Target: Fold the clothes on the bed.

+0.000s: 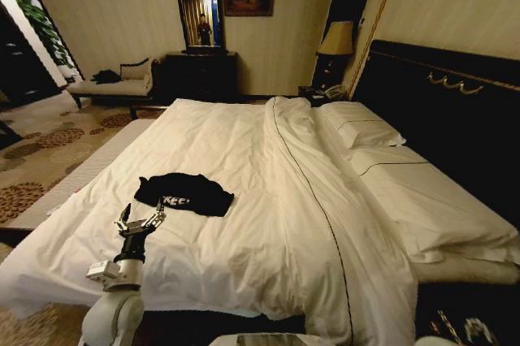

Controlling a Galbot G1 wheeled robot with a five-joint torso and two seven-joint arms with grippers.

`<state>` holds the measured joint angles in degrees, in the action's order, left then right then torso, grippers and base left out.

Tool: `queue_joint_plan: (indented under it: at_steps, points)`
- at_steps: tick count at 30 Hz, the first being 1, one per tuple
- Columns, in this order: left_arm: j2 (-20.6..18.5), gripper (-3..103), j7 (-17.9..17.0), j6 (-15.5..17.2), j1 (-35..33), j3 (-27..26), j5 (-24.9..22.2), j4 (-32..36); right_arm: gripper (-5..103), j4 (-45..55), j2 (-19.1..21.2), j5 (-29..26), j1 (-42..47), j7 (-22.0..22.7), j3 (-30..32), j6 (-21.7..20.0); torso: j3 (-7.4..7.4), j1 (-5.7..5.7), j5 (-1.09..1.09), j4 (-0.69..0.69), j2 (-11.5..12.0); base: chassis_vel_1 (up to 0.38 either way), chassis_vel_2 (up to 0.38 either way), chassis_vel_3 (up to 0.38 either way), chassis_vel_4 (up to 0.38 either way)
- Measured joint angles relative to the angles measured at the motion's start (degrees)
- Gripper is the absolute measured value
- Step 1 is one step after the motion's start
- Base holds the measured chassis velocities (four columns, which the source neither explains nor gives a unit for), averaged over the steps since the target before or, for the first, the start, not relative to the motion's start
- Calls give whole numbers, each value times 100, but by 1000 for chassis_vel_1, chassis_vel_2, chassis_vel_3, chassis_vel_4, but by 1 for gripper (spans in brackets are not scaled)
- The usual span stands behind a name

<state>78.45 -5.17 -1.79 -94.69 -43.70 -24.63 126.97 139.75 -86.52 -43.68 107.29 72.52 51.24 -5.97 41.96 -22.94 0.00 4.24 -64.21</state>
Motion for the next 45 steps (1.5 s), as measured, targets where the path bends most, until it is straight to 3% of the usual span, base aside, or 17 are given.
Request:
queue_joint_plan:
  at_steps: [2, 4, 7, 8, 11, 12, 16, 17, 20, 21, 22, 23, 25, 27, 31, 36, 45]
  points:
    - [-5, 100, -15, 43, -44, -10, -27, 55, 100, -183, 480, 275, -250, -757, -406, 47, 0, 0, 1, 0, 0, 0, 0, 0, 0]
    - [-3, 100, -35, 78, -75, -11, -30, 86, 100, -281, 637, 377, -305, -1093, -550, 157, 0, 0, 2, 1, 0, 0, 0, 0, 0]
    - [-5, 100, -99, 283, -149, 12, -15, 139, 100, -621, 1081, 534, -480, -2208, -862, 777, 0, 0, 2, 0, 0, 0, 0, 0, 0]
    - [-5, 100, -99, 283, -149, 12, -15, 139, 100, -621, 1081, 534, -480, -2208, -862, 777, 0, 0, 2, 0, 0, 0, 0, 0, 0]
    - [-125, 100, -142, 529, -146, 209, 18, 101, 100, -929, 1432, 757, -739, -3082, -957, 1483, 0, 0, 1, 3, 0, 0, 0, 0, 0]
    - [-125, 100, -142, 529, -146, 209, 18, 101, 100, -929, 1432, 757, -739, -3082, -957, 1483, 0, 0, 1, 3, 0, 0, 0, 0, 0]
    - [-264, 100, -103, 579, -290, 414, -16, 261, 100, -1310, 1893, 1870, -956, -3808, -1107, 2201, 1, 0, 2, 2, 1, 0, 0, 0, 0]
    - [-264, 100, -103, 579, -290, 414, -16, 261, 100, -1310, 1893, 1870, -956, -3808, -1107, 2201, 1, 0, 2, 2, 1, 0, 0, 0, 0]
    - [-237, 100, 156, 429, -467, 423, -173, 621, 100, -1524, 2344, 3205, -884, -4935, -1172, 2968, 0, 0, 1, 1, 0, 0, 0, 0, 0]
    - [-216, 100, 232, 366, -503, 439, -175, 704, 100, -1546, 2429, 3346, -862, -5315, -1166, 3159, 0, 0, 2, 1, 0, 0, 0, 0, 0]
    - [-216, 100, 232, 366, -503, 439, -175, 704, 100, -1546, 2429, 3346, -862, -5315, -1166, 3159, 0, 0, 2, 1, 0, 0, 0, 0, 0]
    - [-182, 100, 325, 279, -552, 483, -153, 806, 100, -1552, 2550, 3390, -837, -5863, -1150, 3349, 0, 0, 1, 1, 0, 0, 0, 0, 0]
    - [-121, 100, 440, 183, -638, 600, -44, 944, 100, -1483, 2692, 3002, -832, -6403, -1185, 3285, 0, 0, 1, 1, 0, 0, 0, 0, 0]
    - [-81, 100, 482, 149, -688, 670, 64, 1006, 100, -1397, 2756, 2582, -833, -6543, -1228, 3068, 0, 0, 1, 1, 0, 0, 0, 0, 0]
    - [-33, 100, 498, 50, -810, 721, 574, 1043, 100, -1176, 2882, 1550, -761, -6904, -1205, 2172, 0, 0, 1, 1, 0, 0, 0, 0, 0]
    - [-39, 100, 440, 77, -873, 659, 667, 1077, 100, -1150, 2889, 1377, -647, -6964, -1129, 1545, 0, 0, 0, 1, 0, 0, 0, 0, 0]
    - [-17, 100, 344, 135, -875, 671, 715, 1099, 100, -992, 2573, 1730, -409, -6720, -921, 1214, 0, 0, 0, 2, 0, 0, 0, 0, 0]
